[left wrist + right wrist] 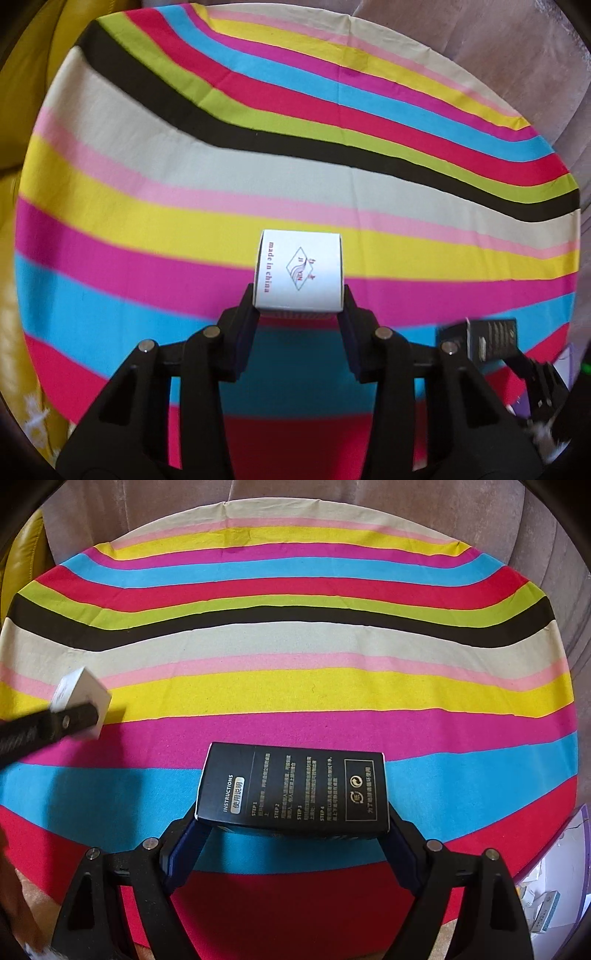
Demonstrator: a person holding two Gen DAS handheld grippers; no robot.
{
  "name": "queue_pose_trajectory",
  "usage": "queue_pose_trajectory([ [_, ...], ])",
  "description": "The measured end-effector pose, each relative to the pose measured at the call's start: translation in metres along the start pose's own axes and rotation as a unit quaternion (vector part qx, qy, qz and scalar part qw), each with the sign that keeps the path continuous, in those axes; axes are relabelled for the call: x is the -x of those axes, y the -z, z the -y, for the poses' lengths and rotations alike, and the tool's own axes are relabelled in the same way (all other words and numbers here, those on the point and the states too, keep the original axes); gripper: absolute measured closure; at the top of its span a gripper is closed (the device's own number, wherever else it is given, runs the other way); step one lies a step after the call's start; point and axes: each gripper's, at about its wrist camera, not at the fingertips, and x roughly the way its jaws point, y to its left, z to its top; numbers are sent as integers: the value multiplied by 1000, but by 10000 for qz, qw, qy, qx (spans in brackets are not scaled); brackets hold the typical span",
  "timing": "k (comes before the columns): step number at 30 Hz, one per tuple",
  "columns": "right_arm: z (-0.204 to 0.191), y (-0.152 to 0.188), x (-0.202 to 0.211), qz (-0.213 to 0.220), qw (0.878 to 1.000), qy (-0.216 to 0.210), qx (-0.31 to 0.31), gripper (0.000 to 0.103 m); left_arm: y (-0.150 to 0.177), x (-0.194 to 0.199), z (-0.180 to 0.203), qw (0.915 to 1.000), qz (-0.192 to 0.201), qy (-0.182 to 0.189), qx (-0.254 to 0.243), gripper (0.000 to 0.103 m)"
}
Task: Organize objects
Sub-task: 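Carry the cube box with the left tool while the right carries the black box to the purple-rimmed box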
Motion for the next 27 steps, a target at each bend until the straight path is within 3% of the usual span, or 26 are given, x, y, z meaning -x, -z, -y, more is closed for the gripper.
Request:
queue_pose_trajectory([
  [4,-2,5,14,161,9999,31,36,17,16,22,1,9997,144,108,151,57],
  [15,13,19,36,302,9995,73,-74,17,54,60,21,9994,290,168,-69,57],
  [27,47,61,78,498,9984,188,-212,17,86,84,47,9984,314,237,-413,57],
])
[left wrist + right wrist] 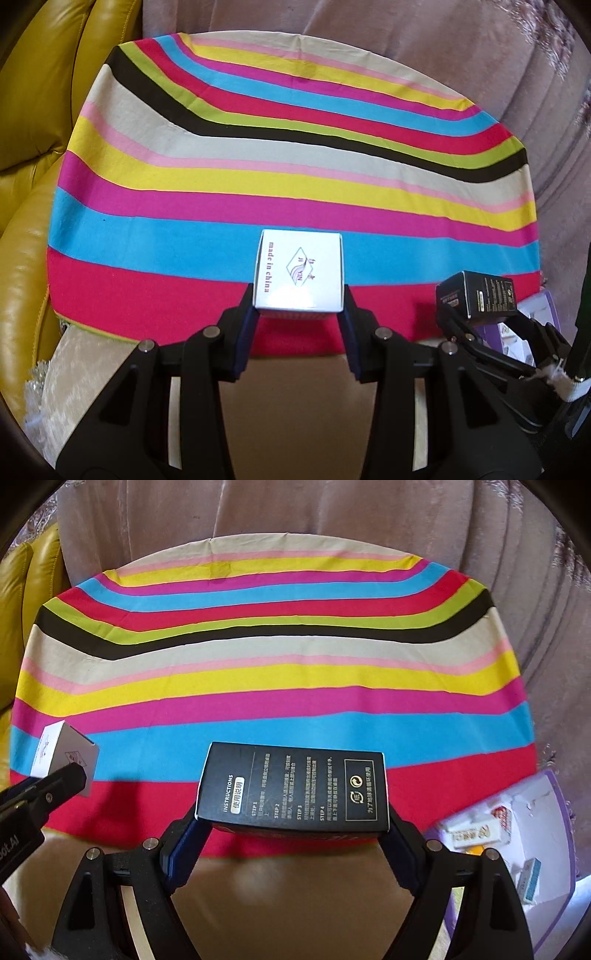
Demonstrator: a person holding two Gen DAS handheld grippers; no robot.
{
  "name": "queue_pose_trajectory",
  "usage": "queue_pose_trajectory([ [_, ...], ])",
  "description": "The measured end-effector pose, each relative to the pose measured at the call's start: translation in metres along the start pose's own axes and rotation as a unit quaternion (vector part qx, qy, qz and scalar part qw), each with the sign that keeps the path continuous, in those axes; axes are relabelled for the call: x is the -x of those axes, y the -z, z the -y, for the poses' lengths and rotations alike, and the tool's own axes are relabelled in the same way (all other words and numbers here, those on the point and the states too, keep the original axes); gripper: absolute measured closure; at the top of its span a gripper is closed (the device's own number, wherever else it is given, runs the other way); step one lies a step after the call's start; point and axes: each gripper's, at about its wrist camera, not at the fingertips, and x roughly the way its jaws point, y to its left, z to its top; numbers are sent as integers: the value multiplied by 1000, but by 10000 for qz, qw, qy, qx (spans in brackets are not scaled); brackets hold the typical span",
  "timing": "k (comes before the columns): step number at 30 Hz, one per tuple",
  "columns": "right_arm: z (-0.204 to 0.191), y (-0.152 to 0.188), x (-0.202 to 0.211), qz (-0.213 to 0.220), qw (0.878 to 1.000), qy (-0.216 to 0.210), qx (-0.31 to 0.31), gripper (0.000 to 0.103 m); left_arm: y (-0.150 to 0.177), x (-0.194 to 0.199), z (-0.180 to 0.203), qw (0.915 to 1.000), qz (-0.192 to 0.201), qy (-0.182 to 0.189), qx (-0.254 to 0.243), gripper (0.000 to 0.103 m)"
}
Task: Organize objects
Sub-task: 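Carry the cube box with the left tool while the right carries the black box to the purple-rimmed box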
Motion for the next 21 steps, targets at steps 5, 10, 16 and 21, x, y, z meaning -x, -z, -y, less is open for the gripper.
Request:
queue_pose_trajectory([
  [5,15,14,14,60,9999,84,-103,17,11,10,17,9998,21,46,-175,57],
  [10,28,24,25,105,9997,150,-181,17,22,17,35,9992,31,111,-390,57],
  [16,39,38,39,163,9993,219,-247,17,33,24,54,9980,32,185,-600,57],
  [21,55,50,51,173,9988,267,-377,17,40,28,67,9968,25,286,-752,57],
])
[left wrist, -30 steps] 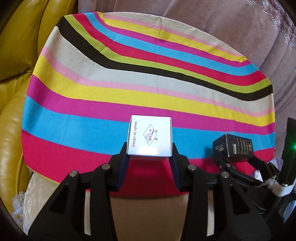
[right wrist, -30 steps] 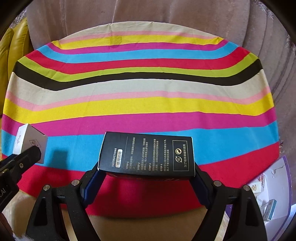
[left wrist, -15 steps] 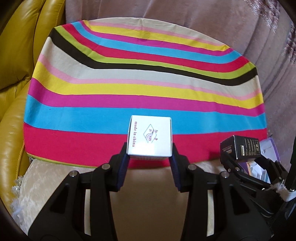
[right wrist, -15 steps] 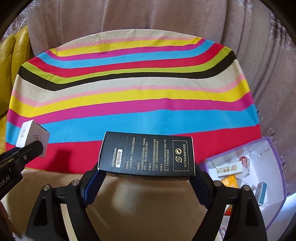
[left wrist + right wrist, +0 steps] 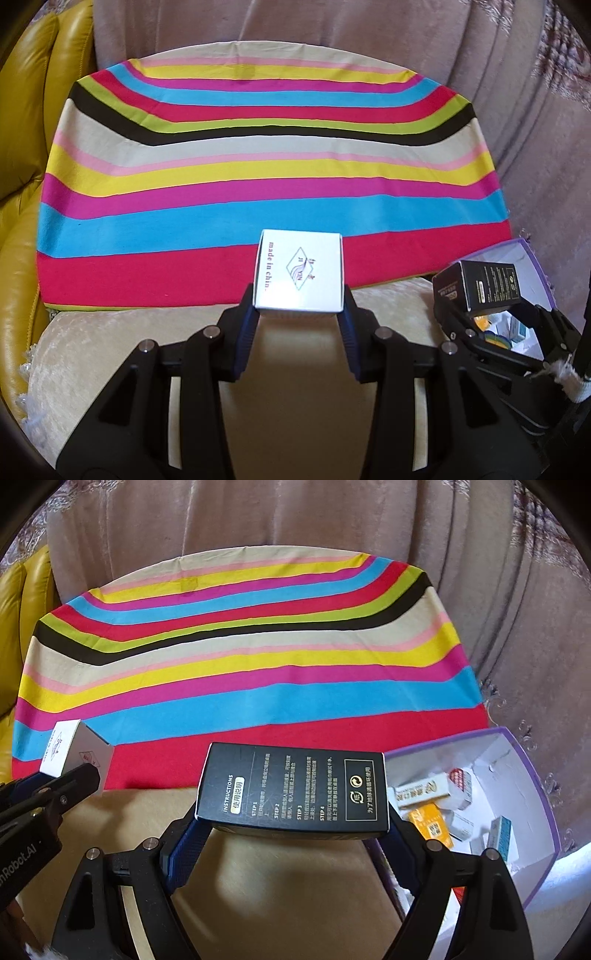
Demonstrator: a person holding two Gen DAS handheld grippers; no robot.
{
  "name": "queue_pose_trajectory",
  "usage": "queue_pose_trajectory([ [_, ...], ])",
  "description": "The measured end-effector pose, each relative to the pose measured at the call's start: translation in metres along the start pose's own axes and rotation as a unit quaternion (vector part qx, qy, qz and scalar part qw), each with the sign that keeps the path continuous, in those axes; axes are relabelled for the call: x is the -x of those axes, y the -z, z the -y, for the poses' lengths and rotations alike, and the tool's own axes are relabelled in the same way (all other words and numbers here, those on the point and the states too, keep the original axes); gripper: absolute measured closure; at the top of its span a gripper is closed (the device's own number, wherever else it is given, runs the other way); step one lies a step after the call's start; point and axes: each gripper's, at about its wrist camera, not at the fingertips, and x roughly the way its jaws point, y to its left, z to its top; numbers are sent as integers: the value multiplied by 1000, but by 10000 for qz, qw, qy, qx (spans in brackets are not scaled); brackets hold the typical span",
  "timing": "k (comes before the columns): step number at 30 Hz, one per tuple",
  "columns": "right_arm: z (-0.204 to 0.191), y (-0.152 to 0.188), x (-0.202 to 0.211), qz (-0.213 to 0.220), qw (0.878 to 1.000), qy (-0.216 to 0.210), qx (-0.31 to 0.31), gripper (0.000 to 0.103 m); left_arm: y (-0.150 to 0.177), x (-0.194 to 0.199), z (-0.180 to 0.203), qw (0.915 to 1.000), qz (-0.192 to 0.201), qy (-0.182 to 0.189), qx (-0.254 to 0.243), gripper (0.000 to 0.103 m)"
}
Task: Organize objects
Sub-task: 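Carry the cube box with the left tool while the right carries the black box to the purple-rimmed box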
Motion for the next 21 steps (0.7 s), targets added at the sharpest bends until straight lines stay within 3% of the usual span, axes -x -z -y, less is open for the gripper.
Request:
queue_pose_trajectory([
  [13,44,20,31,75,9993,254,-263,17,13,3,47,9985,-78,311,-444,57],
  [21,94,24,43,111,9962,577,-644,17,16,2,72,9963,-101,459,-719,57],
])
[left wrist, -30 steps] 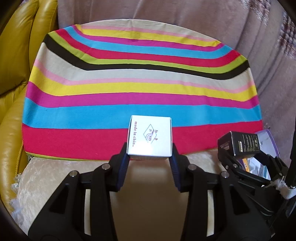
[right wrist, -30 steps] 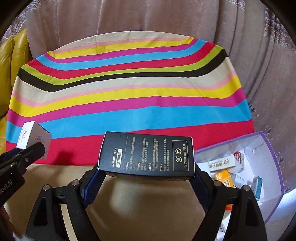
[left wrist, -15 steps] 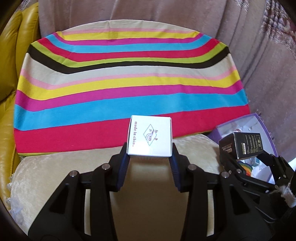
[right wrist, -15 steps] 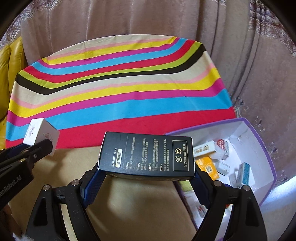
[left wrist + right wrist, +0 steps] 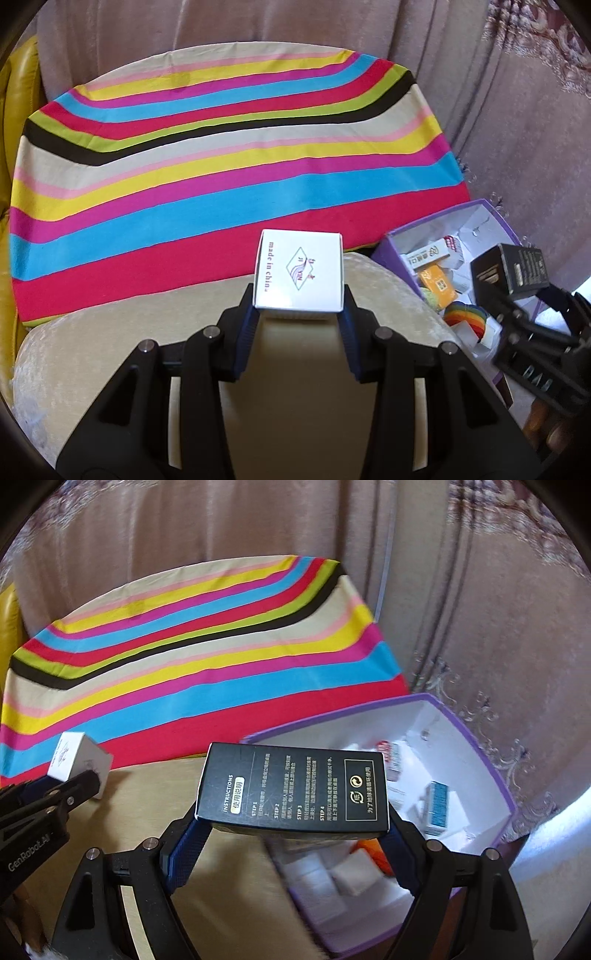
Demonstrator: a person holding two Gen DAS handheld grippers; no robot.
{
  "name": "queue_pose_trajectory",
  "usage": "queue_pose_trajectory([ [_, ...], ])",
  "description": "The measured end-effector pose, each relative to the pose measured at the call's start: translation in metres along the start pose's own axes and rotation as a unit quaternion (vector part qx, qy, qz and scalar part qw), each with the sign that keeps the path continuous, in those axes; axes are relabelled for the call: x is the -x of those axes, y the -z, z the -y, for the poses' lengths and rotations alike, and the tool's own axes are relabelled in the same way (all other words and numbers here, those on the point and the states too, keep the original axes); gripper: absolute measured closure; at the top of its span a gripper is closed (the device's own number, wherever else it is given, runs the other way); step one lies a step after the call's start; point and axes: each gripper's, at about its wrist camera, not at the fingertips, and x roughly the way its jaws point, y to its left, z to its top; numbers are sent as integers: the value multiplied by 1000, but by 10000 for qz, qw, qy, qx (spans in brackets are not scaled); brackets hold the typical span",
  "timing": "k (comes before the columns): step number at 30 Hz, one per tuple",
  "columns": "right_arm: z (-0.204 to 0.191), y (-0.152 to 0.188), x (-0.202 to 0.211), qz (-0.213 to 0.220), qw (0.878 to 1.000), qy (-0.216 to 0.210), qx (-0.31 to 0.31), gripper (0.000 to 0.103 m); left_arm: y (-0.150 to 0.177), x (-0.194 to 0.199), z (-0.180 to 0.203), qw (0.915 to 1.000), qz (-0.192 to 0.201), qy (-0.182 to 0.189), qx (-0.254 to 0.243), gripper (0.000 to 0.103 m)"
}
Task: Organize objects
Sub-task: 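Carry the cube box with the left tool while the right carries the black box to the purple-rimmed box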
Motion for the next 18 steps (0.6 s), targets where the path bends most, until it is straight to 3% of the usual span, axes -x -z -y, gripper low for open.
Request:
queue_pose_trajectory([
  [18,77,4,-6,-169,9961,697,-510,17,-7,-23,72,9951,-280,691,-641,57],
])
